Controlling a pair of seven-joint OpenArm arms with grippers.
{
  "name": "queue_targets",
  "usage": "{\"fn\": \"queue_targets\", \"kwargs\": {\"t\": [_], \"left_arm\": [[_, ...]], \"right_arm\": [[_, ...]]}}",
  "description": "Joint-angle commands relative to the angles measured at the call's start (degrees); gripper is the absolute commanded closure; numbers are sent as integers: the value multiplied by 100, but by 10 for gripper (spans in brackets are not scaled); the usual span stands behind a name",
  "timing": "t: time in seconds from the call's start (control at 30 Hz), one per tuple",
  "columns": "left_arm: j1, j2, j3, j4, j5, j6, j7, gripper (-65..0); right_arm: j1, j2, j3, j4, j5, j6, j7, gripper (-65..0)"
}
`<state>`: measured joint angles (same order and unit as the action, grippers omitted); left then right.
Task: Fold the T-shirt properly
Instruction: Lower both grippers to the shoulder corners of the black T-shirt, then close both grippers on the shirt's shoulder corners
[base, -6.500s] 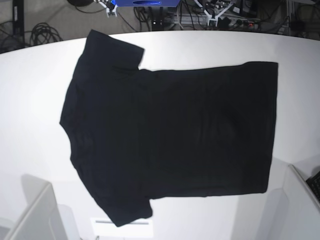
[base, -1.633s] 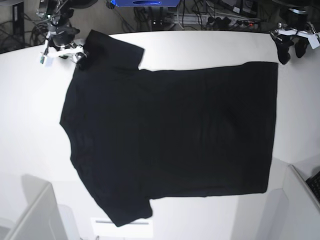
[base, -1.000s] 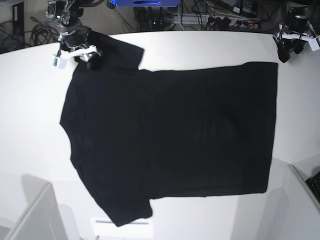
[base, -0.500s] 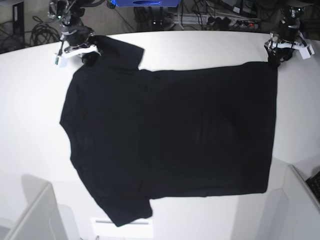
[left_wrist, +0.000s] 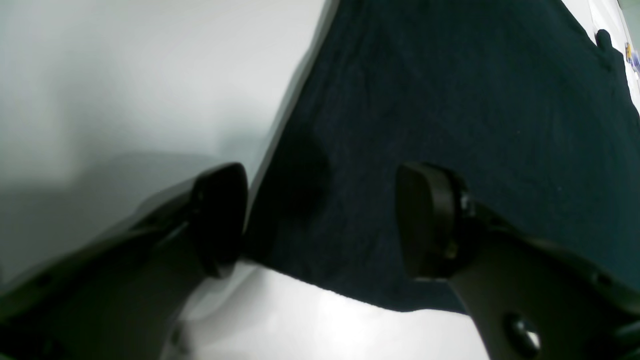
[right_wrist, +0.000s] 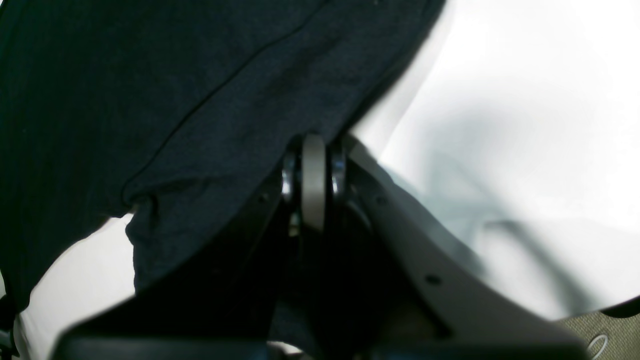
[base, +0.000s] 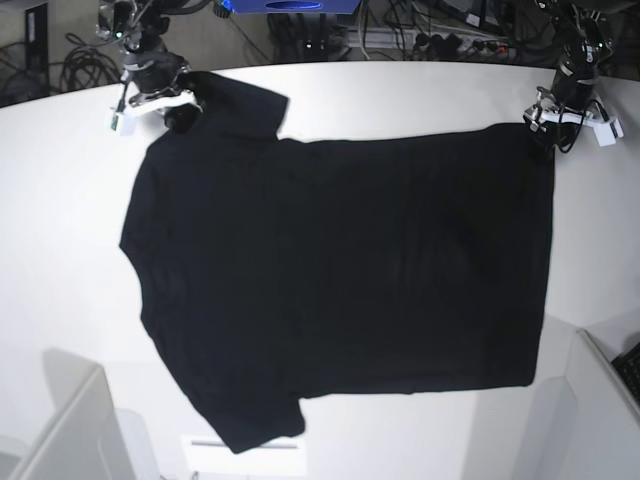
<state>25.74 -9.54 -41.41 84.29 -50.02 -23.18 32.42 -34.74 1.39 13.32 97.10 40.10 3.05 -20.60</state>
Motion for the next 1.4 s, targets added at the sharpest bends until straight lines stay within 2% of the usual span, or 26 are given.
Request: {"fn": "queue_targets", "kwargs": {"t": [0.0,0.07,0.2,0.27,0.47,0.87,1.37], "left_arm": [[42,-53,-13,59,-40,-25,67,-416],[42,-53,-13,59,-40,-25,67,-339],[33,-53,-13,59,-31,-25,67,-99],[33,-53,-13,76,66,-25,67,-5],[24,-35,-13,129,874,-25,59,0],[341,-44,-22,788,892,-34,50,0],[965,-61,-48,982,892,-34,50,0]], "right_arm": [[-91,-3,8,-62,-181,-169,-424,0],[-91,-3,17,-62,-181,-169,-424,0],[-91,-3,26,-62,-181,-169,-424,0],[-91,-3,26,-62,-181,-169,-424,0],[-91,-3,26,-26,-181,-169,-424,0],[-231,77,35,193,-181,-169,-415,0],[-776,77,44,835,-181,-169,-415,0]]}}
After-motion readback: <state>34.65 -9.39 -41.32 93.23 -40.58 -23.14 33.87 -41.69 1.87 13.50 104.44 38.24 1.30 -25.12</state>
